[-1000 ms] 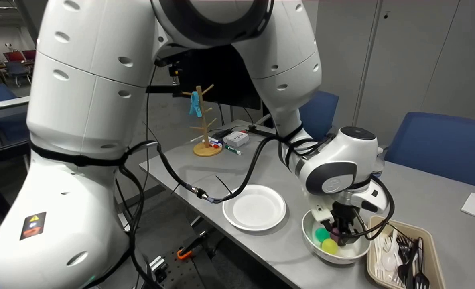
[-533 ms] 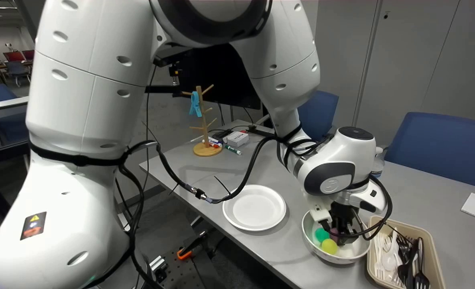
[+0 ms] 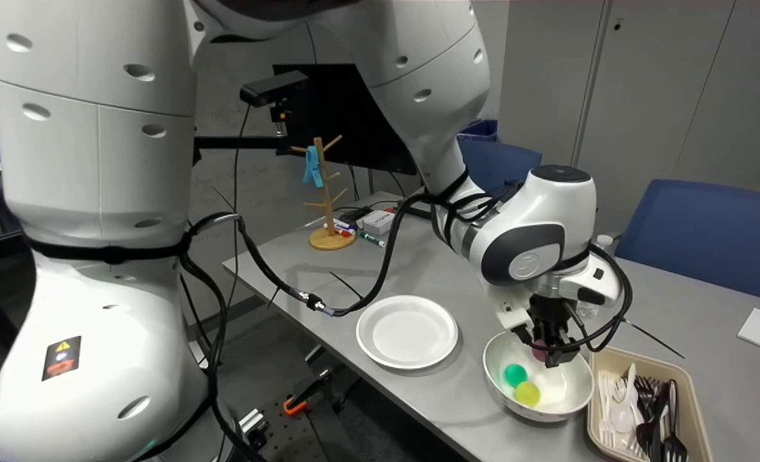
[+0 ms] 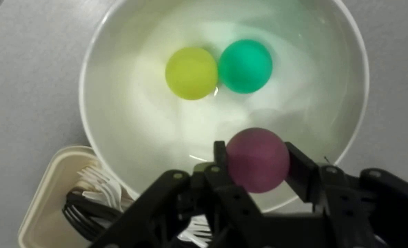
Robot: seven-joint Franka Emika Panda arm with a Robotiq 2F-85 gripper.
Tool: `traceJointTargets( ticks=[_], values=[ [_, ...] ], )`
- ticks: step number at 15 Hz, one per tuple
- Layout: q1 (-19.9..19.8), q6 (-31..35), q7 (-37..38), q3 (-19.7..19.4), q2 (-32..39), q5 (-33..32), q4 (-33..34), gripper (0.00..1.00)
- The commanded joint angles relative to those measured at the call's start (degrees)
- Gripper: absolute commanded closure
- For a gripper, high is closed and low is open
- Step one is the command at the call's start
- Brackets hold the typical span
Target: Get the red object from the white bowl on the right put it on the white plate on the left
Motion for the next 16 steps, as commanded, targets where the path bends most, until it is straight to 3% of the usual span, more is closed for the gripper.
traceJointTargets(
  ticks=[1,8,13,16],
  values=[
    [1.9,-1.9,1.1,-1.3,-6.1,-3.4,-3.5,0.82],
    [0.1,-5.7,-6.9,6.7,-11.3,2.5,-5.3,0.82],
    [-0.4,-10.5,-16.4,12.2,-10.7,13.0,-4.4,0.82],
    [-0.3,-13.6,-20.1,13.5,-9.5,17.6,-4.3,0.82]
  ],
)
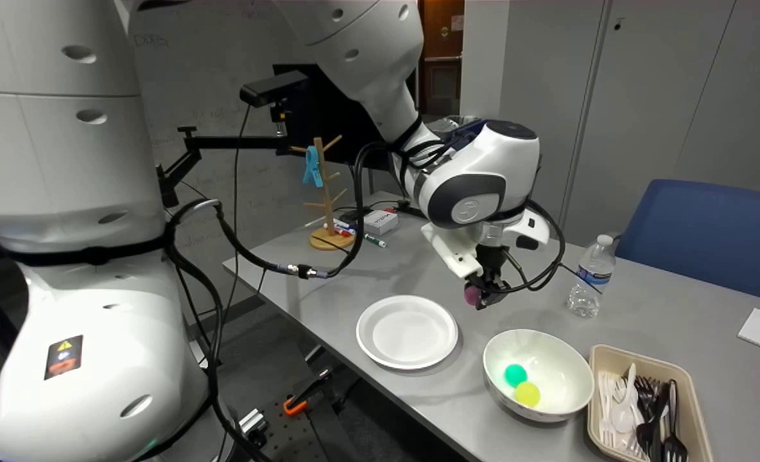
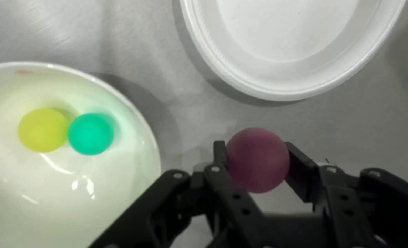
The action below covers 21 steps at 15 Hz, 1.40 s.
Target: Get the red object from the white bowl on the right put it on the white plate on the left
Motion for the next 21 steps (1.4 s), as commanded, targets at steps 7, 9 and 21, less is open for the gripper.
traceJointTargets(
  ticks=[7,9,21],
  values=[
    [-1.4,-4.7,-8.2,3.0,4.9,10.3,-0.3,0.82],
    [-1.7,-4.5,-9.3,3.6,6.6,11.4,-0.1,0.82],
    [-1.8,-7.0,-7.7,3.5,8.7,7.8,0.0,0.01]
  ],
)
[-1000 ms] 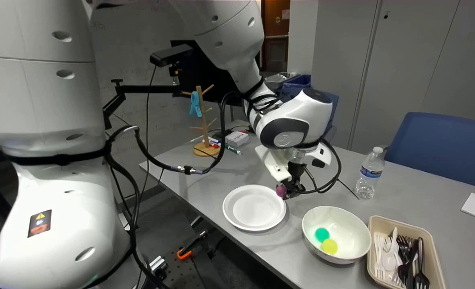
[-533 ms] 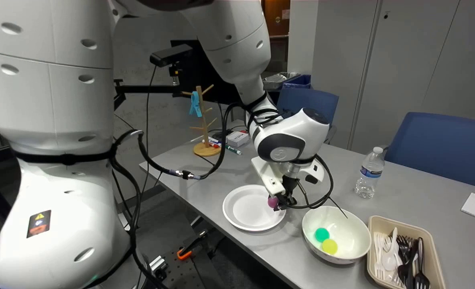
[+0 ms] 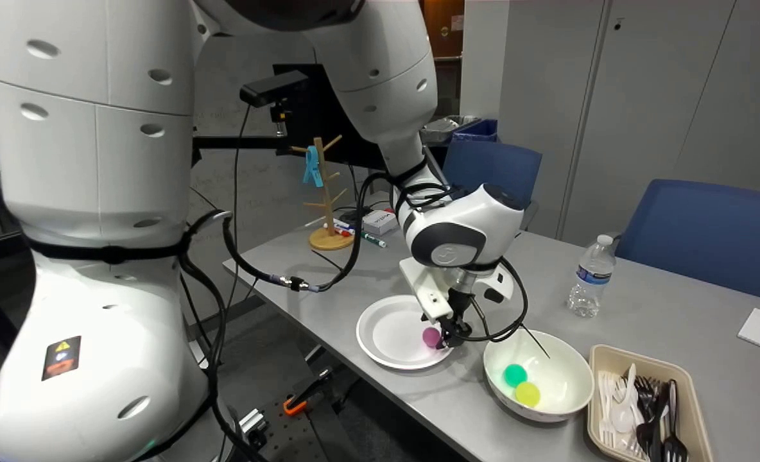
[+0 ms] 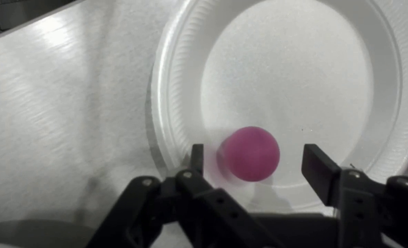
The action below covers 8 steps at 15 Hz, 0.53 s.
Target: Get the red object from the white bowl on the right put it on the white plate on the left
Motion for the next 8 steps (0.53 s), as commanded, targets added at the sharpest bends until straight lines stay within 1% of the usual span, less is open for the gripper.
traceJointTargets(
  ticks=[1,5,8],
  values=[
    [-1.2,-4.3,-0.4,0.4,-1.7,-1.1,0.6,0.00],
    [-1.2,-10.0,0.5,-1.0,-5.8,-2.6,0.7,0.00],
    [-0.6,-14.1,2.2,-2.9,-10.5,-6.4,0.4,0.00]
  ],
)
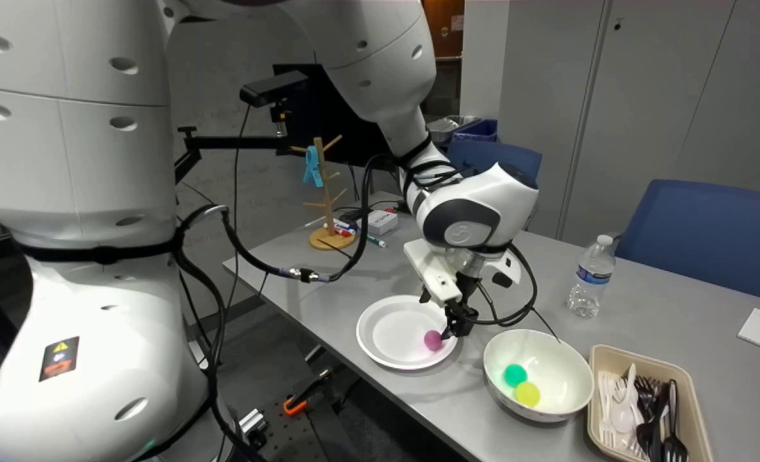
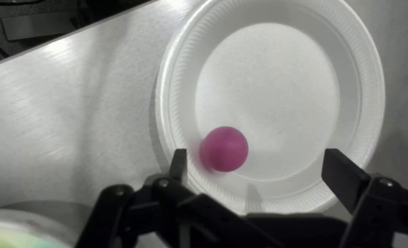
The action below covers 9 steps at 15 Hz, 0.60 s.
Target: Get the red object from the white bowl on the right put it on the white plate on the left
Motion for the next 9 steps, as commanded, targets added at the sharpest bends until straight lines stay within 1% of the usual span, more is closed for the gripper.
traceJointTargets(
  ticks=[1,5,9],
  values=[
    [0.4,-5.4,3.1,-2.3,-7.1,-5.7,-0.9,0.00],
    [1.1,-6.8,8.4,-3.8,-12.6,-13.5,-1.3,0.00],
    [1.2,-6.6,12.0,-3.6,-17.0,-17.8,-2.3,0.00]
  ],
)
